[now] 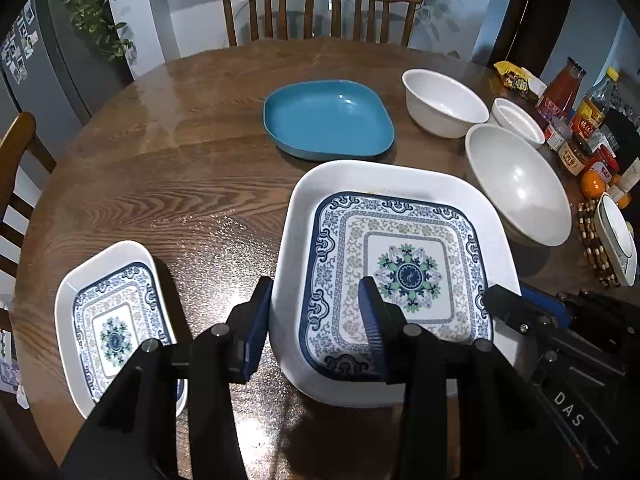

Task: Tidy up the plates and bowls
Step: 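Lift the larger plate with both tools and carry it over the smaller plate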

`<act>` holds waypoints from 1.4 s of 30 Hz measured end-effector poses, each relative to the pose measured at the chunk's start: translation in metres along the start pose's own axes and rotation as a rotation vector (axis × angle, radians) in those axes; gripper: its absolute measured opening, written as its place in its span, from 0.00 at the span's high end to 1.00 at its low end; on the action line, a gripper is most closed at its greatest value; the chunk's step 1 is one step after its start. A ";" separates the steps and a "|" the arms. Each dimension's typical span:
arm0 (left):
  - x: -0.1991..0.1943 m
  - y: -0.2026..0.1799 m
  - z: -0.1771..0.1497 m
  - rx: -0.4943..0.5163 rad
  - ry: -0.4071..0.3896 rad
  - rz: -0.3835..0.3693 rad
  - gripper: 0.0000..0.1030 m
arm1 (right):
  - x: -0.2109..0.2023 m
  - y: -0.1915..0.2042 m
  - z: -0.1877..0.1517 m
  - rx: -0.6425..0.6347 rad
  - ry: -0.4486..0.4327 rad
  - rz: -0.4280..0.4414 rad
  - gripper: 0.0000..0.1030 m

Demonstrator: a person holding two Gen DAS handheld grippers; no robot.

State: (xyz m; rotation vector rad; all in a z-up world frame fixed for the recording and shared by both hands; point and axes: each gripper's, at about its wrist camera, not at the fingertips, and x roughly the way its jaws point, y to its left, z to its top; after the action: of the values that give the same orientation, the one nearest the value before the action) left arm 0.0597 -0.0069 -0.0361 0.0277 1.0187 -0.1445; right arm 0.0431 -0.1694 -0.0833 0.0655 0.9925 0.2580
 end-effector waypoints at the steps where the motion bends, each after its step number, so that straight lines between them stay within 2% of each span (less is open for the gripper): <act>1: -0.002 0.000 0.000 0.001 -0.004 0.001 0.61 | -0.002 0.000 0.000 0.000 -0.002 0.002 0.87; 25: -0.046 -0.003 -0.009 0.008 -0.097 0.012 0.61 | -0.045 0.010 -0.003 -0.004 -0.095 0.017 0.87; 42: -0.068 0.035 -0.023 -0.079 -0.135 0.061 0.61 | -0.047 0.053 -0.001 -0.087 -0.099 0.052 0.87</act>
State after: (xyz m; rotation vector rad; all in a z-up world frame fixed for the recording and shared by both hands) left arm 0.0100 0.0372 0.0081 -0.0231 0.8871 -0.0495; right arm 0.0077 -0.1302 -0.0363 0.0239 0.8808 0.3421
